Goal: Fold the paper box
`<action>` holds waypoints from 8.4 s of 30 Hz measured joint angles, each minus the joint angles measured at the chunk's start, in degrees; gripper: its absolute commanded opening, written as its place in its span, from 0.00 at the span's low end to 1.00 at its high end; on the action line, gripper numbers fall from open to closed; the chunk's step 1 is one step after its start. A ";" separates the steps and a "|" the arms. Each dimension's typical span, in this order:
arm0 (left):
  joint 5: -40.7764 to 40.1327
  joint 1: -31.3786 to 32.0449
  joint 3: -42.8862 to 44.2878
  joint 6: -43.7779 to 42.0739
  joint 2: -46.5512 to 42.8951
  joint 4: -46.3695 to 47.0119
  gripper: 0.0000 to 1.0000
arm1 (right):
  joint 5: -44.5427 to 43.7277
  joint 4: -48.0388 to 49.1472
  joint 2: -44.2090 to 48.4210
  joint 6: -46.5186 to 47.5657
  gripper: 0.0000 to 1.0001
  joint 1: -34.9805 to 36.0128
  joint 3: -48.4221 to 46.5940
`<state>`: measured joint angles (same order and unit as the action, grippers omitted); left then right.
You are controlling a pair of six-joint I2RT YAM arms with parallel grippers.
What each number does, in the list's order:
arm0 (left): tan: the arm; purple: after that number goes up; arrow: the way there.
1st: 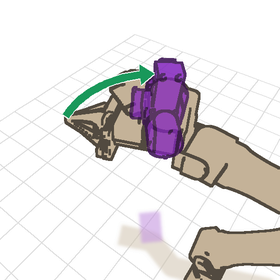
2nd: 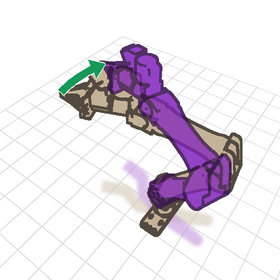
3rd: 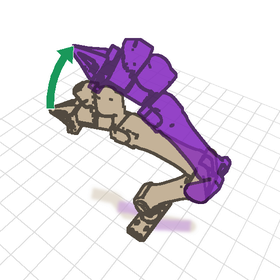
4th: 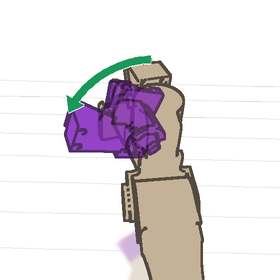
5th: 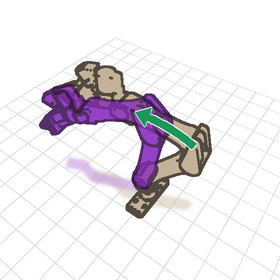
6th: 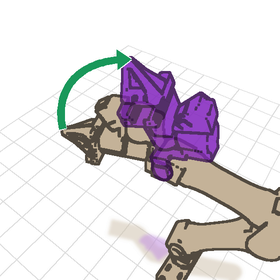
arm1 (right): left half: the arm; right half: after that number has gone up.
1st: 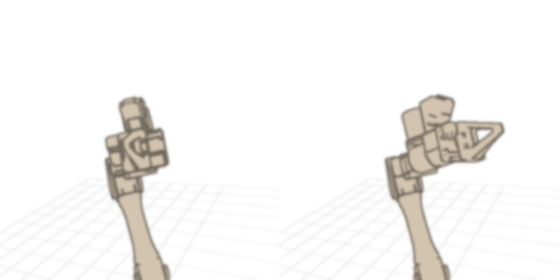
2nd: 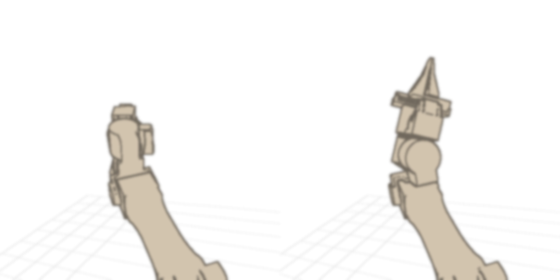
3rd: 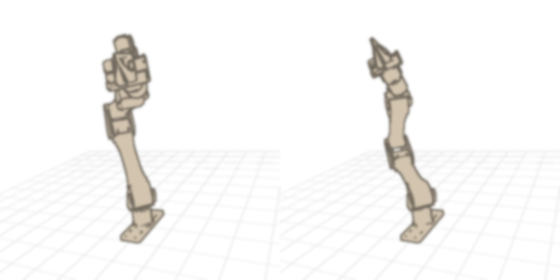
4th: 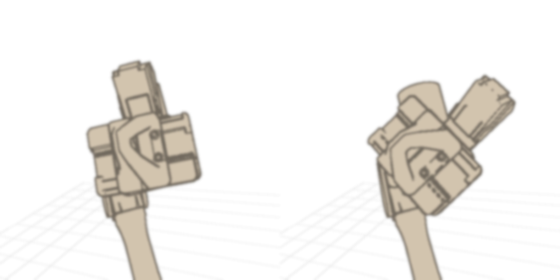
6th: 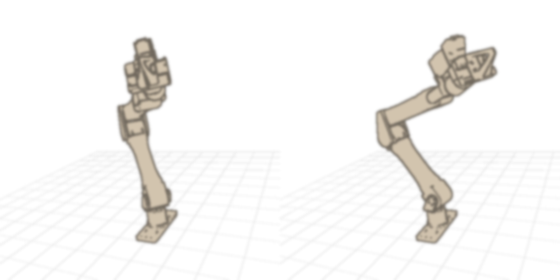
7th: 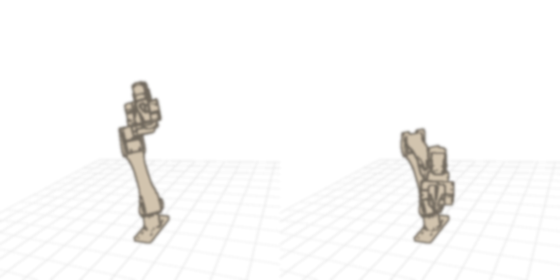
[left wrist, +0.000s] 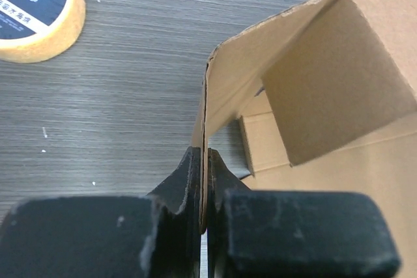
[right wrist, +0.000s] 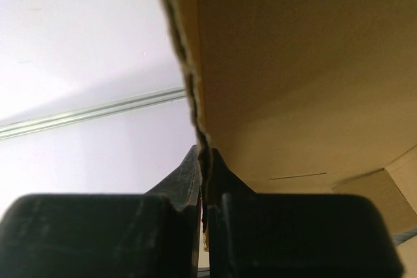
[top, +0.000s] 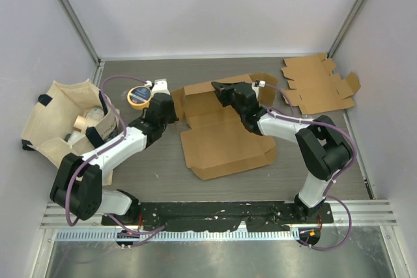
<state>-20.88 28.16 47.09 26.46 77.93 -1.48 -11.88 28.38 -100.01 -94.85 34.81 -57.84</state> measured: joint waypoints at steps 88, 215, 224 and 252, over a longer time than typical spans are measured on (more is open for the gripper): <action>-11.87 14.62 -12.72 -7.34 9.84 38.49 0.39 | -6.51 10.67 13.66 10.69 0.01 3.26 19.47; -29.97 16.70 -15.63 2.80 4.07 24.68 0.00 | -9.40 0.81 8.15 64.54 0.26 -10.75 24.63; -31.63 16.59 -15.50 11.78 3.10 21.07 0.00 | 1.40 -1.38 22.47 53.02 0.29 -21.68 32.28; -29.38 16.39 -20.24 14.14 -1.07 23.98 0.00 | 20.26 20.20 8.07 37.31 0.01 -20.22 30.36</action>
<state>-50.26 44.56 26.85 40.60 76.86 22.50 8.38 48.58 -91.94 -57.54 14.59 -27.49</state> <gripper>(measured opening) 0.083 0.027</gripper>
